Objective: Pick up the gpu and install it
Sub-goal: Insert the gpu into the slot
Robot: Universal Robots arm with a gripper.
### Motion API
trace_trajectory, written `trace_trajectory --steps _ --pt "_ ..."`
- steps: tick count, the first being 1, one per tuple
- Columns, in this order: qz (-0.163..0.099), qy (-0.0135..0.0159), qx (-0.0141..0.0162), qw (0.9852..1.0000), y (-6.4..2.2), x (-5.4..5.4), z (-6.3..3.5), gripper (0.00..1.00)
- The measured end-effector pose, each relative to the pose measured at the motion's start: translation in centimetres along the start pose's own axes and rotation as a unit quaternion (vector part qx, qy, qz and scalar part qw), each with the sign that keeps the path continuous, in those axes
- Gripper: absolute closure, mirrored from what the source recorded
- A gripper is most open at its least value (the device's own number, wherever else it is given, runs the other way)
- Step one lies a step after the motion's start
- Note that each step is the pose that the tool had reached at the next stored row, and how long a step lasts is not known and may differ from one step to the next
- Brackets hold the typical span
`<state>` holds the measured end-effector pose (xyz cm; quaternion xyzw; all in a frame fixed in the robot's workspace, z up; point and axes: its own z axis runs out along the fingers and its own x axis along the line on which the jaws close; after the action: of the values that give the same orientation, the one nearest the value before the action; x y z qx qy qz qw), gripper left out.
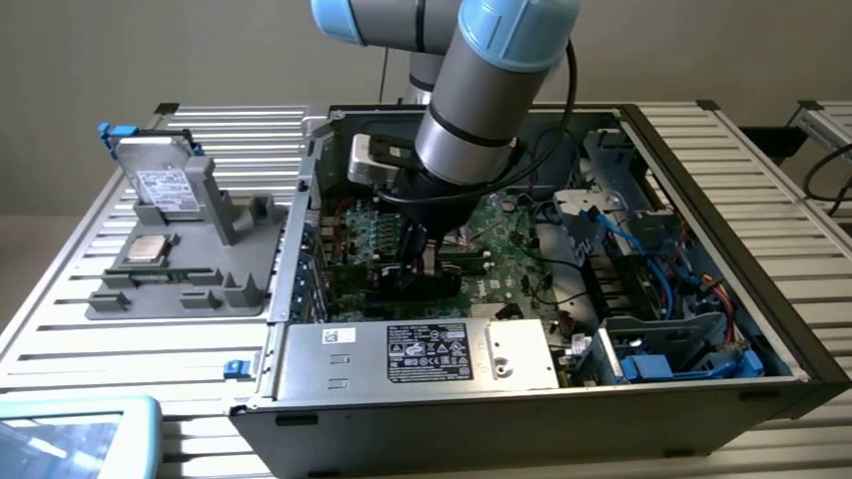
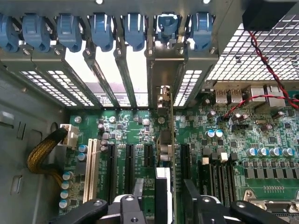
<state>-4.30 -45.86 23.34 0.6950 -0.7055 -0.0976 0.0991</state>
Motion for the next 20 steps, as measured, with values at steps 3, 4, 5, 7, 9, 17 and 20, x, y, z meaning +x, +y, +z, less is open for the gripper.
trace_trajectory --steps 3,4,5,7,9,17,20 --pt "0.000 -0.0001 0.0036 1.0000 0.07 0.0 -0.37 0.53" --pt "0.000 -0.0002 0.0074 1.0000 0.08 0.0 -0.45 0.53" --pt "0.000 -0.0002 0.0123 0.9999 0.07 0.0 -0.51 0.53" --pt "0.000 -0.0003 0.0208 0.9998 0.10 0.0 -0.69 0.53" --pt "0.000 -0.0004 0.0242 0.9997 0.24 0.0 -1.22 0.53" --pt "0.000 -0.0004 0.0244 0.9997 1.25 0.0 -4.70 0.53" --pt "0.000 -0.0004 0.0245 0.9997 1.62 0.0 -6.00 0.53"
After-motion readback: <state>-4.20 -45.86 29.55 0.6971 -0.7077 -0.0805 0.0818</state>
